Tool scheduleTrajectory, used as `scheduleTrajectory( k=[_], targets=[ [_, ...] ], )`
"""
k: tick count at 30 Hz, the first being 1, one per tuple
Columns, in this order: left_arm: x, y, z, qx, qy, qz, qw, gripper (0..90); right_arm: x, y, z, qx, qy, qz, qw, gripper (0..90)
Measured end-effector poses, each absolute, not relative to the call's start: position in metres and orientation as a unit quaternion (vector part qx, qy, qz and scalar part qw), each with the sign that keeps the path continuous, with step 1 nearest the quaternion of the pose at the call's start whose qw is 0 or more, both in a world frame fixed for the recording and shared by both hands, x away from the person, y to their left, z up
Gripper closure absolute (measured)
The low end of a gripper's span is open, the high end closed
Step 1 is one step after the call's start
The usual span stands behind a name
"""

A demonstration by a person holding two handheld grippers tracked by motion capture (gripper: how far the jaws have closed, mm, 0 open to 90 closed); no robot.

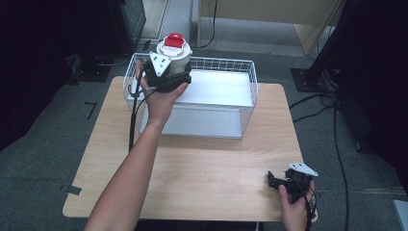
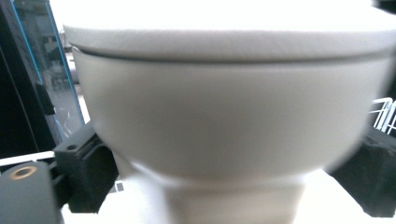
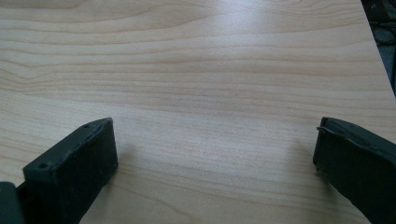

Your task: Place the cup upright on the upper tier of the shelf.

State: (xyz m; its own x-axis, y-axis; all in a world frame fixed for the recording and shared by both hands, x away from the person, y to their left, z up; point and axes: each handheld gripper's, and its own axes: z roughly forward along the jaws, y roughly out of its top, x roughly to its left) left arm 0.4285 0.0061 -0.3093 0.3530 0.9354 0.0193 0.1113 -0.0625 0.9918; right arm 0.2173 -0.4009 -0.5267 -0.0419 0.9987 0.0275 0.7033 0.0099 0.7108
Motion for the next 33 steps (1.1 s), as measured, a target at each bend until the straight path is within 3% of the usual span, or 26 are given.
scheduleTrajectory(
  k=[14,33],
  targets=[
    [0.405,0.015,-0.323,0.628,0.424,0.386,0.527,1.2,0.217,-0.401,-0.527,0.642,0.663,0.287,0.258,0.0],
    [0.341,0.041,-0.356,0.633,0.407,0.378,0.539,1.3,0.217,-0.401,-0.527,0.643,0.662,0.286,0.257,0.0]
  ],
)
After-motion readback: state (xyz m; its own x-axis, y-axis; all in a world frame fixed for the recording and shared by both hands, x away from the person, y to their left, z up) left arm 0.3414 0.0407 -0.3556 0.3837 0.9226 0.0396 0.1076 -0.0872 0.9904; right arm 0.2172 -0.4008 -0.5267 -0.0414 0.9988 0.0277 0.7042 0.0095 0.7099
